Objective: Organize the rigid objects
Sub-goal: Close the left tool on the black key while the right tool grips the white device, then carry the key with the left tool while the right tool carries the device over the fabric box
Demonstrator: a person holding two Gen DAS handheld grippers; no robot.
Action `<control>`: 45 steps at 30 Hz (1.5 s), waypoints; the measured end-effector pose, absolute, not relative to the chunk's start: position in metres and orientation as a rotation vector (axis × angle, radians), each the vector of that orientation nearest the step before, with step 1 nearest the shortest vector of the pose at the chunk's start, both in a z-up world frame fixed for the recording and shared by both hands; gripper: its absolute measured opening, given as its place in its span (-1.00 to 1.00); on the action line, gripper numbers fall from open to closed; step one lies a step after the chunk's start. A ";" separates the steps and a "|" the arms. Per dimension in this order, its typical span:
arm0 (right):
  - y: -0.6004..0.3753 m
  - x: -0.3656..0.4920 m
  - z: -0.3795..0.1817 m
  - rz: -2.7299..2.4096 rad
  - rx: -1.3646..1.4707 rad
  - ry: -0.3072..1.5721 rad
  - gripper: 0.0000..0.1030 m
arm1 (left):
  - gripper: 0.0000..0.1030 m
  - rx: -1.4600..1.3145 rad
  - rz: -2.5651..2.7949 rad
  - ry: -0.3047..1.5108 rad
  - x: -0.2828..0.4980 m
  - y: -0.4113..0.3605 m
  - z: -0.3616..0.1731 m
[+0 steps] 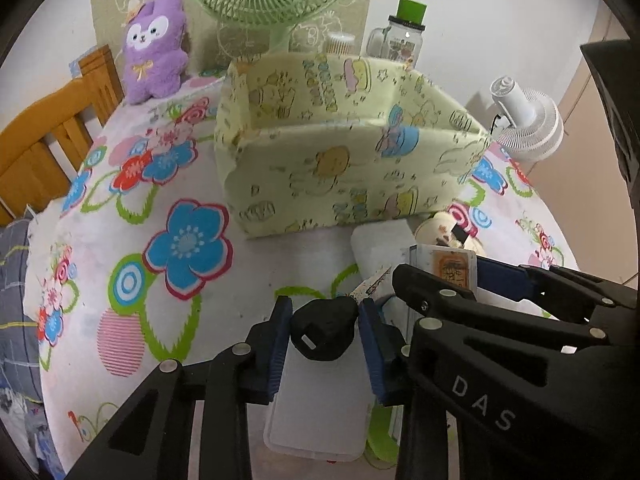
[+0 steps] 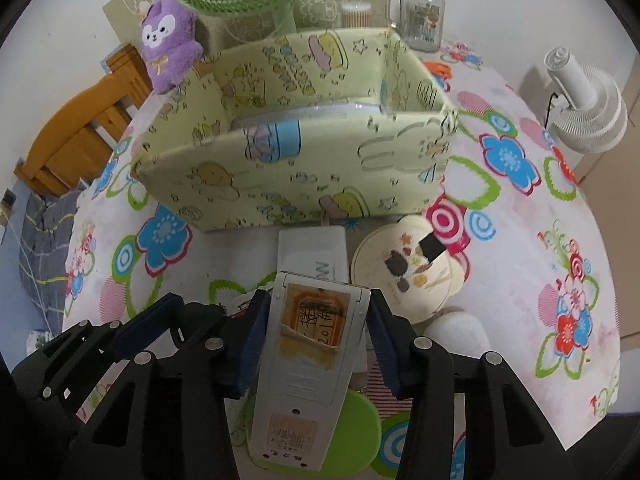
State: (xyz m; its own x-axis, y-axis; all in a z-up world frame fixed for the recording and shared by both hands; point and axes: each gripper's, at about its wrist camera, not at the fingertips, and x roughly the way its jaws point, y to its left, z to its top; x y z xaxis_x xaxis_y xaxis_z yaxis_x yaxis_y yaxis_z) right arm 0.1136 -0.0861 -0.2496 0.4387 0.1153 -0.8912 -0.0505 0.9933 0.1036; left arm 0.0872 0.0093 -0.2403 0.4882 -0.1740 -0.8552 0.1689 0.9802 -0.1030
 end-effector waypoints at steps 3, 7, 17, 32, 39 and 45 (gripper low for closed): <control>-0.088 0.115 -0.241 0.105 0.068 1.096 -0.02 | -0.33 -0.015 -0.208 1.031 0.090 0.008 -0.233; -0.090 0.116 -0.228 0.108 0.069 1.074 -0.03 | -0.33 -0.018 -0.202 1.017 0.092 0.006 -0.222; -0.094 0.115 -0.204 0.120 0.065 1.038 -0.05 | -0.33 -0.012 -0.180 0.993 0.091 -0.001 -0.198; -0.104 0.103 -0.156 0.116 0.045 0.962 -0.08 | -0.33 -0.012 -0.155 0.926 0.081 -0.015 -0.155; -0.109 0.098 -0.137 0.111 0.040 0.937 -0.08 | -0.33 -0.009 -0.144 0.904 0.076 -0.020 -0.137; -0.112 0.094 -0.118 0.101 0.030 0.910 -0.08 | -0.33 -0.009 -0.138 0.880 0.073 -0.023 -0.120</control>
